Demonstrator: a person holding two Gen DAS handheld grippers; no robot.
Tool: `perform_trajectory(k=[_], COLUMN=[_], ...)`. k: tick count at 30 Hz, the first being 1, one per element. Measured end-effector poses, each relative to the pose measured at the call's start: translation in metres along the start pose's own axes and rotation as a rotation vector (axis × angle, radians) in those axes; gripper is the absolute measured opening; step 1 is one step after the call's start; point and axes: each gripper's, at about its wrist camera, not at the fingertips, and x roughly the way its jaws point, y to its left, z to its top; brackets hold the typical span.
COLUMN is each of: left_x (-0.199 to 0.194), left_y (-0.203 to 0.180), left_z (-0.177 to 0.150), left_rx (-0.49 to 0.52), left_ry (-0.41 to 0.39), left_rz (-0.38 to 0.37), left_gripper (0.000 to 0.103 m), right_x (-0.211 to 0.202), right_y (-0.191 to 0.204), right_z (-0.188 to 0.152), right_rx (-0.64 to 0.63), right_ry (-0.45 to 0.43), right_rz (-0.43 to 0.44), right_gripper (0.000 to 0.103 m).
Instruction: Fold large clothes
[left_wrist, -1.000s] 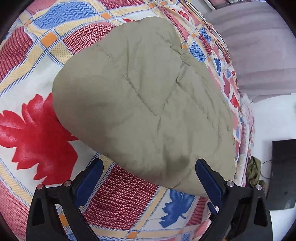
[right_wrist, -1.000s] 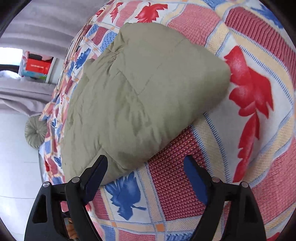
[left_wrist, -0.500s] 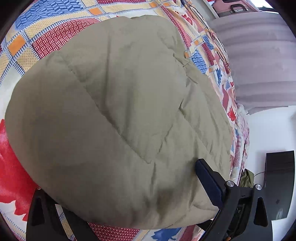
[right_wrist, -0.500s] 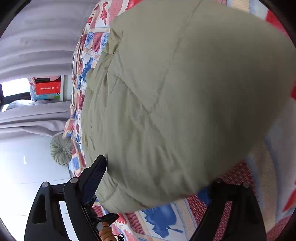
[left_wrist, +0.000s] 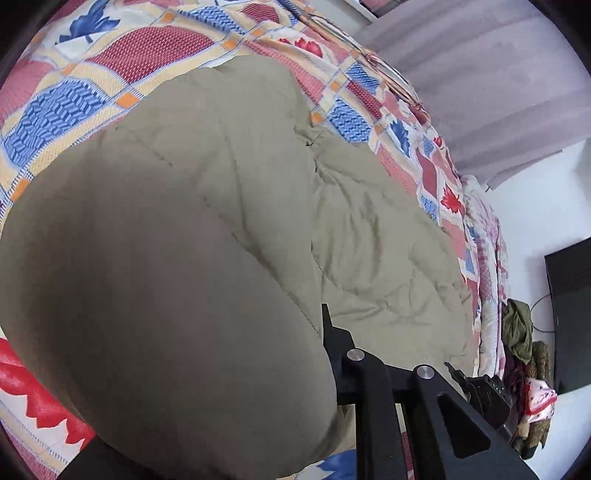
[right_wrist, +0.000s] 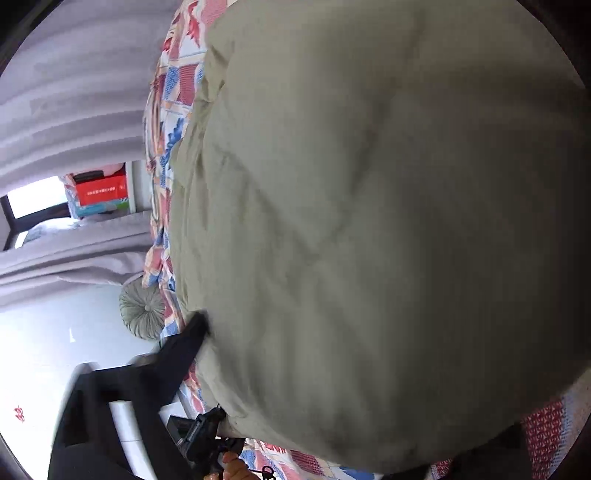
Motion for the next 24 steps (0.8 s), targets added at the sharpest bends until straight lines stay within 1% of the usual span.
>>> perform_trajectory(k=[2,5,10,15,19,22,23,24], left_x=[-0.011,-0.028,-0.064,-0.092,-0.101,-0.098,-0.097,-0.095], left_y=[-0.006,-0.011,-0.003,0.015,0.033,0.045,0.047,0.049], left_z=[-0.002,-0.010,-0.042,-0.088,-0.121,-0.139,-0.141,-0.143], left_rx=[0.027,0.060,0.079,0.075,0.046,0.050,0.048,0.046], left_ry=[-0.008,-0.011,0.032,0.099,0.160,0.194,0.199,0.210], left_rz=[-0.005,-0.001,-0.003,0.014,0.035,0.072,0.084,0.097], left_gripper=[0.020,0.020,0.020,0.020,0.021,0.021,0.023,0.028], right_x=[-0.005,-0.017,-0.041,-0.067,-0.085,-0.092,-0.092,-0.092], right_y=[0.000,0.007,0.016,-0.002,-0.027,-0.045,-0.051,-0.055], right_z=[-0.003,-0.010,-0.036,-0.074,-0.105,-0.120,-0.122,-0.124], right_rx=[-0.002,-0.035,-0.107,-0.113,-0.079,-0.040,-0.028,-0.021], right_ry=[-0.003,-0.003,0.027,0.083,0.115,0.120,0.120,0.118], right_rz=[0.019,0.037,0.025,0.007,-0.014,-0.040,-0.047,-0.057], right_gripper=[0.036,0.030,0.029,0.029,0.029,0.030,0.030,0.030])
